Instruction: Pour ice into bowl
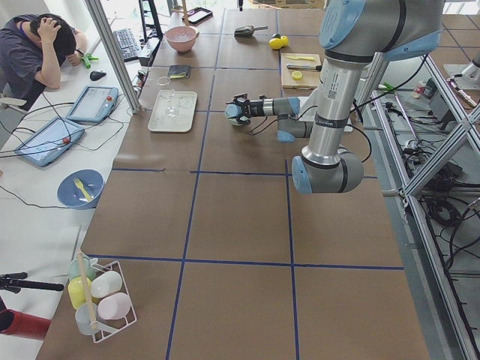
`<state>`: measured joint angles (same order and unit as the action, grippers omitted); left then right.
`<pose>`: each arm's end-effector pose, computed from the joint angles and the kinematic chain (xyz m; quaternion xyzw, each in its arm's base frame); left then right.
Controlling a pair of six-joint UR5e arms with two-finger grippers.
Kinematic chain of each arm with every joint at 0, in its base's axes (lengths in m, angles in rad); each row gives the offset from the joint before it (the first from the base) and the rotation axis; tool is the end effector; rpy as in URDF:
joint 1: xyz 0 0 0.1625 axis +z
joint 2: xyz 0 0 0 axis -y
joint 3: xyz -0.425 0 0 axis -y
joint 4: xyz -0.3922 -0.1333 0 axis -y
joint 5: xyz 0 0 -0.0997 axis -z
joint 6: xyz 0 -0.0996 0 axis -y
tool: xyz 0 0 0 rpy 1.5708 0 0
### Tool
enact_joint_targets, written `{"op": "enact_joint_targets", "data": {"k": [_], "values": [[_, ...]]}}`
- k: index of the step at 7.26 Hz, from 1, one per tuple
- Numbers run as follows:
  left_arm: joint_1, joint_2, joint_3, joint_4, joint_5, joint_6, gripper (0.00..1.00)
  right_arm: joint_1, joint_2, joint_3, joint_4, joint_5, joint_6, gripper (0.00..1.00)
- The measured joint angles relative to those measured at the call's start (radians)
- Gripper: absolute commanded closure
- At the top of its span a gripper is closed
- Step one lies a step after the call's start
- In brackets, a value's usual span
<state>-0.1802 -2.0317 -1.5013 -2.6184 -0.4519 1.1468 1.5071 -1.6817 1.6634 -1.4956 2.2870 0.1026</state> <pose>0.5580 -0.3282 0.3004 0.6029 -0.3283 0.5045 0.5236 0.0392 -0.4523 0.6614 -0.0025 -0.3514 0.0082 0.9362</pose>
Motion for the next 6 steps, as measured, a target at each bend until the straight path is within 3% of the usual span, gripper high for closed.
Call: {"op": "enact_joint_targets", "data": {"k": [4, 6], "values": [[-0.032, 0.0, -0.041, -0.091, -0.023, -0.019, 1.0, 0.002, -0.001, -0.001, 0.0, 0.0, 0.0, 0.0], [-0.111, 0.015, -0.05, -0.176, -0.17, -0.152, 1.0, 0.002, -0.001, -0.001, 0.001, 0.0, -0.001, 0.0]]}}
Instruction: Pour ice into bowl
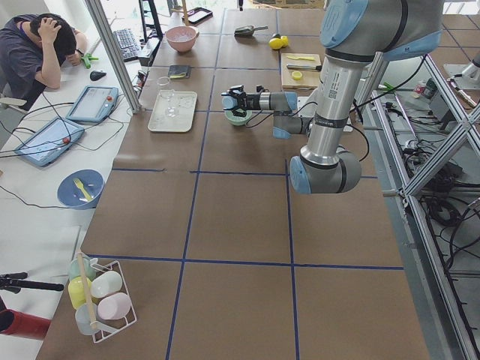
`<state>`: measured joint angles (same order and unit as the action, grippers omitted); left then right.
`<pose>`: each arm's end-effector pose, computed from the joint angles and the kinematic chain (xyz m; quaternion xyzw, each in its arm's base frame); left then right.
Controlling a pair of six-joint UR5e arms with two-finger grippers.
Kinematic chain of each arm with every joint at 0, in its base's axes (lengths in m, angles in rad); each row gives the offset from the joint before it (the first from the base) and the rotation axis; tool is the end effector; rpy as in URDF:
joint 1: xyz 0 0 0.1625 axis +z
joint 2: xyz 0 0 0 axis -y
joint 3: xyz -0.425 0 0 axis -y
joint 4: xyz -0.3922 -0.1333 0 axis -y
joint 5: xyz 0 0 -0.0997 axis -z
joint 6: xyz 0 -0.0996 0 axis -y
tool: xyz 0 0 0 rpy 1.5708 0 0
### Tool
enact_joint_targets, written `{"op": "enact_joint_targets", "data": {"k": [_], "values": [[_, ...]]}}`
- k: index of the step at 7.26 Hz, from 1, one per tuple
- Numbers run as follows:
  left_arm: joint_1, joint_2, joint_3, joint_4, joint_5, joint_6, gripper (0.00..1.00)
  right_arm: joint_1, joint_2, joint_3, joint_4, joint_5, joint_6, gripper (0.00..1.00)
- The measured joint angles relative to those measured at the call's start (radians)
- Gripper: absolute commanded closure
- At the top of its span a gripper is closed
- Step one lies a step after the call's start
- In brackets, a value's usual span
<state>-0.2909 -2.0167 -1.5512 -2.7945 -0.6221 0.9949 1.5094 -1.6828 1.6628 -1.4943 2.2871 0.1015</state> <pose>0.5041 -0.3746 0.2798 0.6908 -0.2140 0.4069 0.5580 0.0403 -0.4517 0.6621 -0.0021 -0.3514 0.0089 0.9362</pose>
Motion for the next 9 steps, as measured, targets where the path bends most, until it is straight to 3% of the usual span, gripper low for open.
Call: {"op": "enact_joint_targets", "data": {"k": [3, 4, 6, 9], "values": [[-0.178, 0.102, -0.062, -0.021, -0.365, -0.349, 1.0, 0.0, -0.01, 0.001, 0.001, -0.001, -0.01, 0.0], [-0.215, 0.16, -0.093, -0.022, -0.424, -0.49, 1.0, 0.001, -0.013, 0.001, 0.002, -0.002, -0.015, 0.0], [-0.239, 0.296, -0.119, -0.075, -0.457, -0.853, 1.0, 0.001, -0.024, 0.001, 0.002, -0.005, -0.021, 0.0], [-0.241, 0.561, -0.117, -0.286, -0.449, -1.164, 1.0, 0.003, -0.031, 0.002, 0.002, -0.007, -0.022, 0.0]]}}
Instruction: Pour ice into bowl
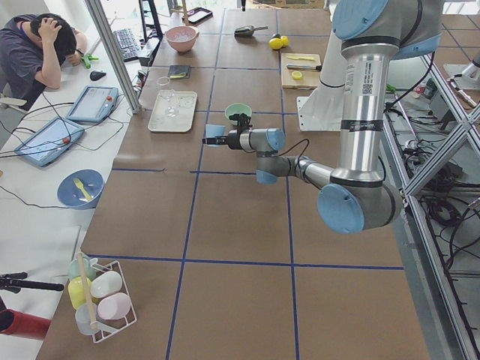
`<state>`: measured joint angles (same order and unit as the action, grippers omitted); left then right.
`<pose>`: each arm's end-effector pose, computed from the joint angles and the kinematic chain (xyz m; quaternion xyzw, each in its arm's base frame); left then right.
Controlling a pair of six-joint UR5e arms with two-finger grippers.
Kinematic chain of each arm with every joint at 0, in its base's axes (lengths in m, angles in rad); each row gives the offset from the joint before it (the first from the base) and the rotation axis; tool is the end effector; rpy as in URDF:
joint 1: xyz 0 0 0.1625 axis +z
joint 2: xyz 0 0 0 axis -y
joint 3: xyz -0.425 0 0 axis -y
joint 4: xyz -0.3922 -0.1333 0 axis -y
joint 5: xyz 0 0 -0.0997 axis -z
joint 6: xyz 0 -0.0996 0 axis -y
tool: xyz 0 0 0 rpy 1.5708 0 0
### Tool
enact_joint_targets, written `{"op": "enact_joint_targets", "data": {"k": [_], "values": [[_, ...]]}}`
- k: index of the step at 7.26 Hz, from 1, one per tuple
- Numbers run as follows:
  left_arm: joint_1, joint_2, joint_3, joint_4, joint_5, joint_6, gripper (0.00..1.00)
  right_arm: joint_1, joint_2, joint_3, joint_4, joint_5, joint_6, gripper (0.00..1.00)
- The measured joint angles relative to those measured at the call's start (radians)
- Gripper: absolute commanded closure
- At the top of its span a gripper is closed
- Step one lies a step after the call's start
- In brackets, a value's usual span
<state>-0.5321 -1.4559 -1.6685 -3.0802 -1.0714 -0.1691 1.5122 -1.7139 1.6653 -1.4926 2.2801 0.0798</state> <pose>0.2860 -0.3784 0.4989 0.6444 0.2241 0.1476 0.7160 0.0430 -0.4363 0.6748 -0.0102 -0.3474 0.0048 0.9377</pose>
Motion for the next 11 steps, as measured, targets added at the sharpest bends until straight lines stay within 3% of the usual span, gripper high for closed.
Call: {"op": "enact_joint_targets", "data": {"k": [3, 5, 8, 11], "values": [[0.001, 0.108, 0.112, -0.184, 0.022, -0.562, 1.0, 0.001, -0.002, 0.004, 0.001, 0.001, -0.001, 0.0], [0.01, 0.108, 0.193, -0.202, 0.151, -0.814, 1.0, 0.0, -0.002, 0.008, 0.002, 0.001, -0.001, 0.0], [0.044, 0.059, 0.293, -0.193, 0.315, -0.953, 1.0, 0.0, -0.002, 0.011, 0.003, 0.001, -0.002, 0.0], [0.145, 0.018, 0.369, -0.185, 0.422, -0.962, 1.0, 0.001, -0.001, 0.011, 0.003, 0.001, -0.002, 0.0]]}}
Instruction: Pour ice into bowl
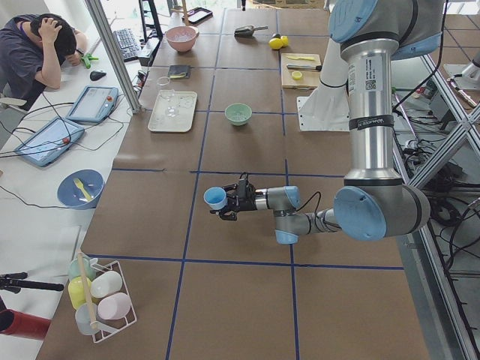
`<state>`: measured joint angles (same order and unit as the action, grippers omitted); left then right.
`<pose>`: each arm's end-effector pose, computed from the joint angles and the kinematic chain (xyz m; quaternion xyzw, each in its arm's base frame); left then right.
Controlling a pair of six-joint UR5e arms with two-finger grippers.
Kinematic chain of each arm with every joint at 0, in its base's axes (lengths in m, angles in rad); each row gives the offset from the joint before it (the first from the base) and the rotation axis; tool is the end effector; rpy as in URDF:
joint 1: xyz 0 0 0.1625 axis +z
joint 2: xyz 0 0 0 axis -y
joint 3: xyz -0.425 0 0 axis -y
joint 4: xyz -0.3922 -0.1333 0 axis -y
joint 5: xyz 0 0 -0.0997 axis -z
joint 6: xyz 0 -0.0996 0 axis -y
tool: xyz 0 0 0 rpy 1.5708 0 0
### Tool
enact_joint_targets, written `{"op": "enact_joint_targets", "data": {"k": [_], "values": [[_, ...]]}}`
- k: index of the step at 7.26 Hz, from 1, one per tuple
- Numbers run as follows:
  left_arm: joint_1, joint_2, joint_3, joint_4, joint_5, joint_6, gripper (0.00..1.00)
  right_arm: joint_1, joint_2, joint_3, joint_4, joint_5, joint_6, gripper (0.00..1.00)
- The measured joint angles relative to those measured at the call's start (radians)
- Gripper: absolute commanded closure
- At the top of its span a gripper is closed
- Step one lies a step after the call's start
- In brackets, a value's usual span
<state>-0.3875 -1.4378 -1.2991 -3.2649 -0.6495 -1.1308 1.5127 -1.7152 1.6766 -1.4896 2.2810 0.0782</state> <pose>0.2805 -0.3441 0.6591 0.5418 0.3501 -0.2483 0.7227 0.0431 -0.4368 0.6694 -0.0037 -0.3482 0.0020 0.9374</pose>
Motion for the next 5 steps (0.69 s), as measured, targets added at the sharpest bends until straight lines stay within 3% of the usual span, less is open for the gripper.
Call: {"op": "enact_joint_targets", "data": {"k": [5], "values": [[0.124, -0.035, 0.07, 0.001, 0.08, 0.002, 0.97, 0.001, 0.0, -0.001, 0.0, 0.0, 0.0, 0.0]]}}
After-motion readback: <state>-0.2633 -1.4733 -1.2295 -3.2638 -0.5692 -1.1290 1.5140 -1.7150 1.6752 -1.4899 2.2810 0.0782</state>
